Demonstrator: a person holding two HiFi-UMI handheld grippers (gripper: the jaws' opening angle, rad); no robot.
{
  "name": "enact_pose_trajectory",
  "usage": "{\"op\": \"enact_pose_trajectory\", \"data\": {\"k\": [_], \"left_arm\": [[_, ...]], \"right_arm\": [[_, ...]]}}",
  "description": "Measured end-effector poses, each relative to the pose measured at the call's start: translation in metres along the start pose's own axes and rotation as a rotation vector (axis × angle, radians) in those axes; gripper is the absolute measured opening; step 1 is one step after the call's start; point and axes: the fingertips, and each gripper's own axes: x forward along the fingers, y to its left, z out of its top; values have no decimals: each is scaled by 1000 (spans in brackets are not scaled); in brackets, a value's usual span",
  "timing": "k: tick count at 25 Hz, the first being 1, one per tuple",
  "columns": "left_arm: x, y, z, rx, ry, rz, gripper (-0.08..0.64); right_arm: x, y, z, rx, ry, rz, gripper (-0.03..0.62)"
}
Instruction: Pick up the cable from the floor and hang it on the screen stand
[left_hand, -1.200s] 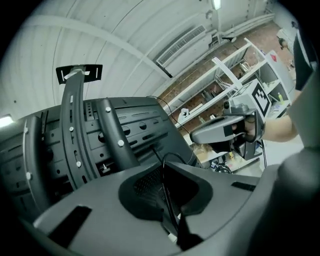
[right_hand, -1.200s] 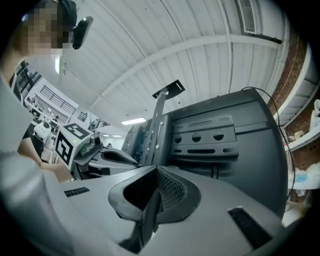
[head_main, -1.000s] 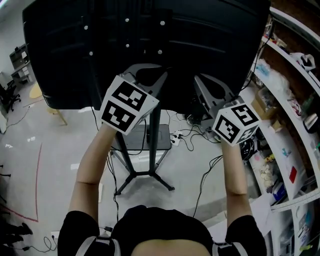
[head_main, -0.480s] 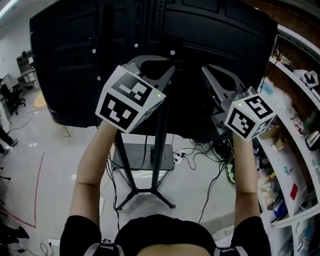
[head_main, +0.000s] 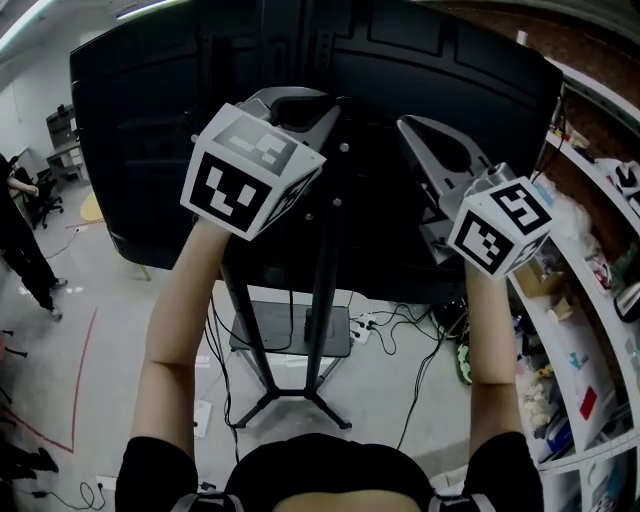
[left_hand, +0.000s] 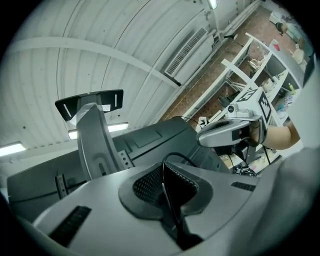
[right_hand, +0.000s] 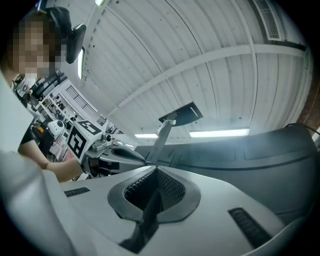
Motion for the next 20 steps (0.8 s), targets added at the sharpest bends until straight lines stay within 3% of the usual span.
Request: {"op": "enact_pose_trajectory", "data": {"k": [3, 7, 11, 20], "left_arm": [[9, 10, -6, -13, 54, 2, 26], [22, 15, -20, 39, 149, 8, 26], [29, 8, -33, 45, 224, -32, 26], [32, 8, -53, 103, 314, -16, 25]], "right_arm": [[3, -5, -3, 22, -1, 5, 22], [6, -8, -8, 47, -6, 8, 22], [10, -7, -5, 58, -12, 14, 21], [4, -8, -10, 79, -14, 4, 21]]}}
